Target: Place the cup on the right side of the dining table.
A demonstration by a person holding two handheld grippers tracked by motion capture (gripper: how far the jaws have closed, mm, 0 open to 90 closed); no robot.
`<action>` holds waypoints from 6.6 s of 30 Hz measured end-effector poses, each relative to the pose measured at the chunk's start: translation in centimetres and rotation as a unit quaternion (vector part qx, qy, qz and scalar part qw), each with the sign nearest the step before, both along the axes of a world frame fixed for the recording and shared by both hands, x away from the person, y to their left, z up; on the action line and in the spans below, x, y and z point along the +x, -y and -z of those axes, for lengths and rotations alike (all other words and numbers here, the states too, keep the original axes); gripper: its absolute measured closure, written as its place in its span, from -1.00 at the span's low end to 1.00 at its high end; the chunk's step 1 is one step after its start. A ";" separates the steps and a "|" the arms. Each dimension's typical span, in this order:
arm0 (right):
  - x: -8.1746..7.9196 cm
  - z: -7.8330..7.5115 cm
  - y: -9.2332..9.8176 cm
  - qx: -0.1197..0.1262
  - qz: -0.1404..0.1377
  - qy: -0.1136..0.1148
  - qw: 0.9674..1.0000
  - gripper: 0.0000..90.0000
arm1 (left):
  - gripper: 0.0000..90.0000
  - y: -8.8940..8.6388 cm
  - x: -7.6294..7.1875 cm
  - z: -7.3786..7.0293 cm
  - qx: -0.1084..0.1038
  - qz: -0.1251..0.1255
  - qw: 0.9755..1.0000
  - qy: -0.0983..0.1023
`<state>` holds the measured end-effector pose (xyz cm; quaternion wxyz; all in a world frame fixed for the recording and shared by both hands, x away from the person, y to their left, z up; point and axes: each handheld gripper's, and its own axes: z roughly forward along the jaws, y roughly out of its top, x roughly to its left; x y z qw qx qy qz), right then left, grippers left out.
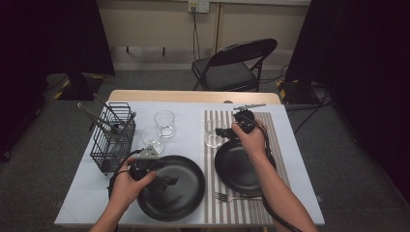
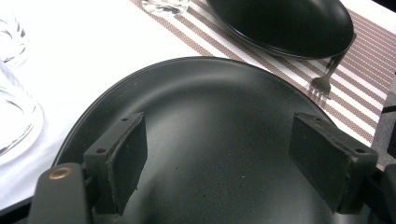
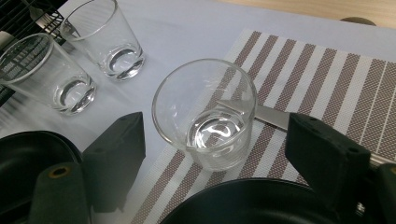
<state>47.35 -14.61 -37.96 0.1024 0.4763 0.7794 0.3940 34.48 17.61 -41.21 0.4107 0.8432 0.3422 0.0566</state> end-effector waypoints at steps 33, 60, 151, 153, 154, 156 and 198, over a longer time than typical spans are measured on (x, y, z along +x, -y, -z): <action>-3.4 -0.8 0.3 -0.006 -0.038 0.015 0.999 -0.56 | -0.57 0.0 0.0 -0.1 -0.002 0.000 1.000 0.002; -5.5 1.4 1.9 -0.006 -0.054 0.012 0.998 -0.55 | -0.57 0.1 0.1 0.0 0.003 -0.001 1.000 0.000; -9.9 4.1 6.7 0.000 -0.033 0.013 0.999 -0.54 | -0.57 0.4 0.2 0.1 0.002 0.004 1.000 -0.001; -10.0 4.1 6.8 0.000 -0.035 0.011 0.999 -0.54 | -0.57 0.4 0.2 0.1 0.002 0.004 1.000 -0.001; -10.0 4.1 6.8 0.000 -0.035 0.012 0.999 -0.54 | -0.57 0.4 0.2 0.1 0.002 0.004 1.000 -0.001; -10.2 4.1 7.0 0.001 -0.032 0.013 0.999 -0.54 | -0.57 0.4 0.2 0.1 0.002 0.004 1.000 -0.001; -13.2 5.5 10.5 -0.050 -0.026 0.028 0.998 -0.50 | -0.57 1.0 0.4 0.2 0.007 0.010 1.000 0.001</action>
